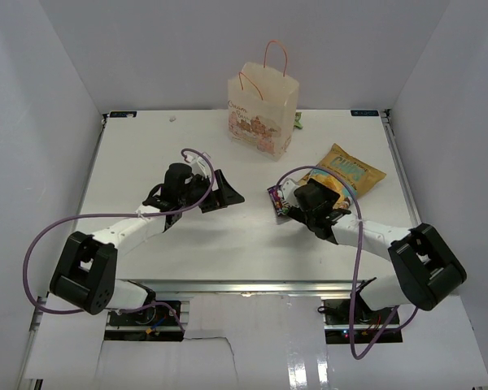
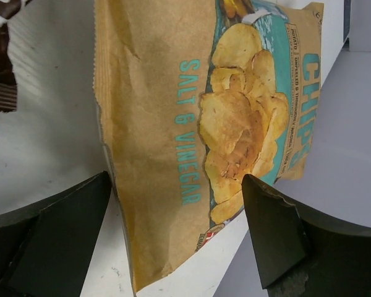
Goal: Place the snacks into the paper bag
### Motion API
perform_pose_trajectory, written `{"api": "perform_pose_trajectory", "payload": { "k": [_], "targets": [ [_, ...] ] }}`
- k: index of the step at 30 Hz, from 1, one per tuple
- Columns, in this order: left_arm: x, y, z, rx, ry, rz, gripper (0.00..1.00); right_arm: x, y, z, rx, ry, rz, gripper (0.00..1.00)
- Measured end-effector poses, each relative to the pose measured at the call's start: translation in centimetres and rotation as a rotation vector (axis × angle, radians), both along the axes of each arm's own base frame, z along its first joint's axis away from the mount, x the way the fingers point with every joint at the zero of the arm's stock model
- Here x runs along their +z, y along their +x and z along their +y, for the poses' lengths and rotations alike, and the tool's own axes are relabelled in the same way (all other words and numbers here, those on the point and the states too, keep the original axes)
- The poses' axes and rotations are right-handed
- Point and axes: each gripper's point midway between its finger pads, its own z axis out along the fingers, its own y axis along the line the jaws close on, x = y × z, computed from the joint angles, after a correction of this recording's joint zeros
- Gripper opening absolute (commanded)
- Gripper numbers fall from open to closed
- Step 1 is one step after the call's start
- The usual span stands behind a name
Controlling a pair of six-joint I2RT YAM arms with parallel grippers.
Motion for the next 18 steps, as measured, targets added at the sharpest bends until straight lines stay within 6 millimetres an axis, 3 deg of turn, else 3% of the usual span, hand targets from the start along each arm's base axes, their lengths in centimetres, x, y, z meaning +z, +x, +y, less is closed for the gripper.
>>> {"api": "perform_pose_trajectory", "payload": {
  "k": [5, 6, 7, 12, 13, 18],
  "targets": [
    [0.4, -0.1, 0.0, 0.001, -0.008, -0.012, 0.98, -0.3, 0.8, -0.6, -0.041, -0.037, -0.044, 1.0],
    [0.4, -0.1, 0.0, 0.0, -0.008, -0.011, 0.98, -0.5, 0.8, -0.8, -0.05, -0.046, -0.052, 0.97],
    [0.4, -0.1, 0.0, 0.0, -0.009, -0.011, 0.98, -0.8, 0.8, -1.0, -0.058, -0.059, -0.056, 0.89],
    [0.5, -0.1, 0.0, -0.002, -0.011, -0.013, 0.98, -2.9, 0.0, -2.2, -0.084, -0.119, -0.027, 0.66],
    [0.5, -0.1, 0.0, -0.002, -0.011, -0.014, 0.98, -3.0, -0.1, -2.4, -0.085, -0.123, -0.023, 0.57],
    [0.8, -0.2, 0.0, -0.001, -0.015, -0.023, 0.98, -2.3, -0.2, -2.3, -0.09, -0.101, -0.04, 0.3]
  ]
}}
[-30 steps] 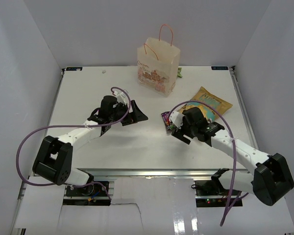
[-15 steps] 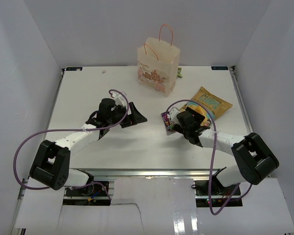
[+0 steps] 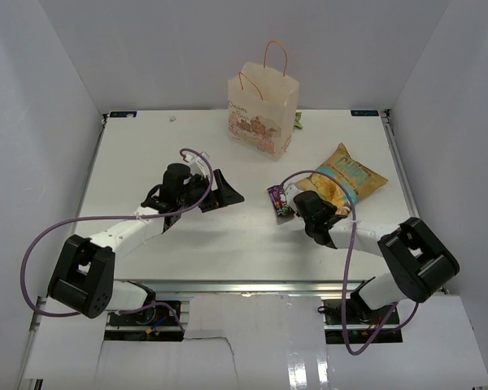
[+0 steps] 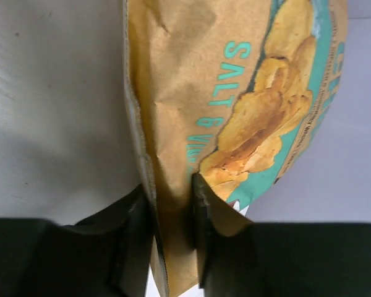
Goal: Place the snacks into the paper bag
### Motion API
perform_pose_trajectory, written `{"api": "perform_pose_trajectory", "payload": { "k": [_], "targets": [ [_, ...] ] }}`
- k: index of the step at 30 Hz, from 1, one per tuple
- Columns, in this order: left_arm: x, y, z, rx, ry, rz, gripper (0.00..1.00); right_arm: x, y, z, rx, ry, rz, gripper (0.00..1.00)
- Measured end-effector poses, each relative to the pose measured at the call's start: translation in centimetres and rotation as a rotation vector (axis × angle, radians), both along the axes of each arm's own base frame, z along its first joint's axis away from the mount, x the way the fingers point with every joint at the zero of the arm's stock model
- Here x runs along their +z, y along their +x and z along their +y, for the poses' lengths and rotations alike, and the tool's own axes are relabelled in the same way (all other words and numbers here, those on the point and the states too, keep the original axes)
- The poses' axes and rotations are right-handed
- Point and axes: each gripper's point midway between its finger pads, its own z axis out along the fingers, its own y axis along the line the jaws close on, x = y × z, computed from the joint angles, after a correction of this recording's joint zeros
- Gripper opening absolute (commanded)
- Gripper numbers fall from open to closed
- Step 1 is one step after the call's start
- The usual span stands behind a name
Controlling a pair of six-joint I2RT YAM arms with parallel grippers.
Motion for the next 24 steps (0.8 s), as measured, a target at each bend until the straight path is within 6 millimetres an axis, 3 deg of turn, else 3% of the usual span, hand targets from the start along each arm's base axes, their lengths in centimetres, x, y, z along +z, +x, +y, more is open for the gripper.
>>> {"api": "perform_pose_trajectory", "payload": {
  "k": [4, 9, 12, 19, 24],
  "targets": [
    [0.5, 0.0, 0.0, 0.0, -0.007, -0.014, 0.98, 1.9, -0.2, 0.4, 0.01, 0.067, -0.034, 0.08],
    [0.8, -0.1, 0.0, 0.0, -0.011, -0.023, 0.98, 3.6, -0.7, 1.4, 0.073, 0.171, 0.031, 0.08],
    [0.9, -0.1, 0.0, 0.0, -0.011, -0.024, 0.98, 5.6, 0.1, 1.7, 0.102, 0.265, 0.065, 0.08],
    [1.3, -0.1, 0.1, 0.0, -0.016, -0.034, 0.98, 17.0, 3.6, 1.6, 0.208, 0.553, -0.027, 0.08],
    [1.5, -0.2, 0.1, -0.001, -0.018, -0.04, 0.98, 23.8, 4.7, 2.2, 0.287, 0.716, -0.105, 0.08]
  ]
}}
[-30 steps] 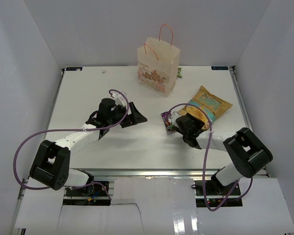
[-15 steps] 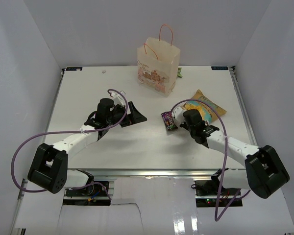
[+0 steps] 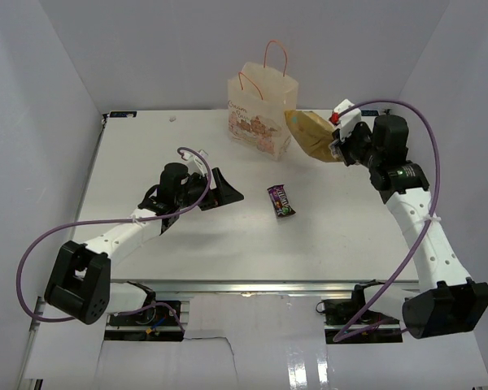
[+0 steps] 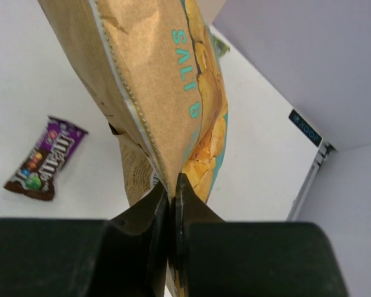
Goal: Place the snacks into the paper bag
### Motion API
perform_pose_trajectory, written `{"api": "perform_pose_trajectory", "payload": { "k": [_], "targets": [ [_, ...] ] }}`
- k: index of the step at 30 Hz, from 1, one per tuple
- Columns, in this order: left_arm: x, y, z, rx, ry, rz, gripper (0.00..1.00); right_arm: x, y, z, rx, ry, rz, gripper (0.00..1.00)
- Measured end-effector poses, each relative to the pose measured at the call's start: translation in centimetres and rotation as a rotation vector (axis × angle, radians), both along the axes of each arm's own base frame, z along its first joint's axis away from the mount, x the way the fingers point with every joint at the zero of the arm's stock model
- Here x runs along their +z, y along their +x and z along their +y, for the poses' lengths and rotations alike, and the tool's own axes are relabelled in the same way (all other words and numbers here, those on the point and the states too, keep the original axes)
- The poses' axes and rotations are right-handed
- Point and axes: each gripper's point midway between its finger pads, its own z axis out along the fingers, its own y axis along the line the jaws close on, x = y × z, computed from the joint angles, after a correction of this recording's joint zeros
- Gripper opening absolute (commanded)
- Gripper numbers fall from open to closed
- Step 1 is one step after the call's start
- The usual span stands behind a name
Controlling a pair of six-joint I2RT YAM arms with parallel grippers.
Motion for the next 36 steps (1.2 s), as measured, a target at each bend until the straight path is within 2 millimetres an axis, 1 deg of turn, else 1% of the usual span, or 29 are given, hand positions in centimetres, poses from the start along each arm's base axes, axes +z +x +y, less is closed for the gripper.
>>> {"api": "perform_pose_trajectory", "payload": {
  "k": [3, 8, 10, 19, 23, 26, 29, 31, 34, 36],
  "targets": [
    [0.1, 0.0, 0.0, 0.0, -0.001, -0.003, 0.98, 2.9, 0.4, 0.5, 0.026, 0.083, -0.024, 0.08],
    [0.2, 0.0, 0.0, -0.001, 0.0, -0.007, 0.98, 6.1, 1.1, 1.5, 0.062, 0.187, -0.031, 0.08],
    [0.2, -0.1, 0.0, -0.002, 0.001, -0.007, 0.98, 7.7, 1.4, 2.0, 0.08, 0.225, -0.039, 0.08],
    [0.0, 0.2, -0.2, -0.01, 0.004, -0.006, 0.98, 17.5, 2.7, 4.2, 0.171, 0.366, -0.18, 0.08],
    [-0.6, 0.4, -0.4, -0.018, 0.01, 0.01, 0.98, 20.7, 4.1, 5.2, 0.206, 0.427, -0.219, 0.08],
    [-0.8, 0.6, -0.6, -0.025, 0.011, 0.017, 0.98, 22.6, 6.1, 6.3, 0.233, 0.479, -0.236, 0.08],
    [-0.6, 0.7, -0.6, -0.029, 0.011, 0.013, 0.98, 23.3, 8.3, 7.4, 0.25, 0.53, -0.237, 0.08],
    [-0.5, 0.8, -0.7, -0.03, 0.01, 0.008, 0.98, 22.7, 9.7, 8.1, 0.251, 0.562, -0.215, 0.08],
    [-0.5, 0.8, -0.7, -0.031, 0.01, 0.008, 0.98, 20.7, 11.4, 8.9, 0.241, 0.597, -0.15, 0.08],
    [-0.5, 0.8, -0.7, -0.03, 0.01, 0.009, 0.98, 18.9, 12.4, 9.4, 0.23, 0.611, -0.103, 0.08]
  ]
}}
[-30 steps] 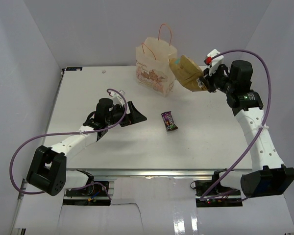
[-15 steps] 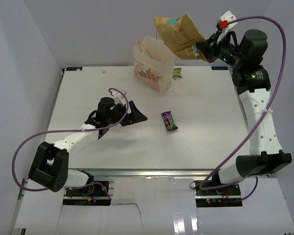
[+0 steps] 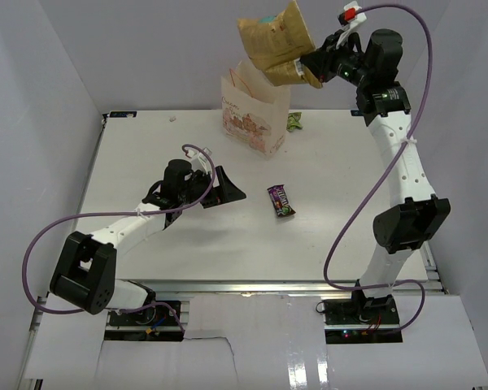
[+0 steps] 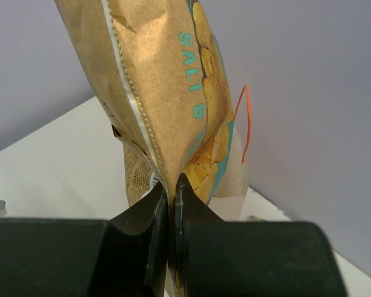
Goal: Place the snacks into the paper bag
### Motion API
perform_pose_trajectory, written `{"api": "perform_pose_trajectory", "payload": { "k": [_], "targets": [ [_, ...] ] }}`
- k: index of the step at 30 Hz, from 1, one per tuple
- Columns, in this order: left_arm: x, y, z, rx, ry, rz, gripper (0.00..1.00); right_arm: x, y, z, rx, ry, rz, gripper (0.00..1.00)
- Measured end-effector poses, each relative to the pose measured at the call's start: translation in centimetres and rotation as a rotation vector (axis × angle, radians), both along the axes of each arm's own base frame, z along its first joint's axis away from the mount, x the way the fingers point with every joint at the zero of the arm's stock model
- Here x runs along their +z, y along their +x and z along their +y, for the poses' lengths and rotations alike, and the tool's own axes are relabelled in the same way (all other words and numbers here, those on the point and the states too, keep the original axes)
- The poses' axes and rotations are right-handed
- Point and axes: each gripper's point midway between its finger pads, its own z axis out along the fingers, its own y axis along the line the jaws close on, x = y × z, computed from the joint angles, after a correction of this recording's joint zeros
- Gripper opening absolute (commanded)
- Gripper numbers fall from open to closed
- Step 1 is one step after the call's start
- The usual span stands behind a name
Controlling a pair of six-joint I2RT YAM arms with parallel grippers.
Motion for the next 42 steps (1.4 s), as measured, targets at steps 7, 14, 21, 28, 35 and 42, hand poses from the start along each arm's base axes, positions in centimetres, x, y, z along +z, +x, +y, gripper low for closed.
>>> {"api": "perform_pose_trajectory", "payload": {
  "k": [7, 14, 21, 28, 35, 42],
  "targets": [
    [0.0, 0.0, 0.0, 0.0, 0.0, -0.001, 0.98, -5.2, 2.0, 0.4, -0.031, 0.0, 0.133, 0.08],
    [-0.7, 0.1, -0.1, -0.002, 0.007, 0.016, 0.98, -6.2, 2.5, 0.3, -0.078, 0.004, 0.17, 0.08],
    [-0.9, 0.1, -0.1, -0.002, 0.011, 0.021, 0.98, -7.4, 2.0, 1.8, -0.075, 0.01, 0.224, 0.08],
    [-0.9, 0.1, -0.1, -0.004, 0.012, 0.018, 0.98, -7.4, 1.8, 2.4, -0.077, 0.031, 0.247, 0.08],
    [-0.8, 0.1, 0.0, -0.005, 0.012, 0.013, 0.98, -7.6, 2.0, 2.3, -0.093, 0.042, 0.26, 0.08],
    [-0.7, 0.1, 0.0, -0.005, 0.011, 0.009, 0.98, -8.2, 2.4, 2.4, -0.095, 0.045, 0.27, 0.36]
  ]
}}
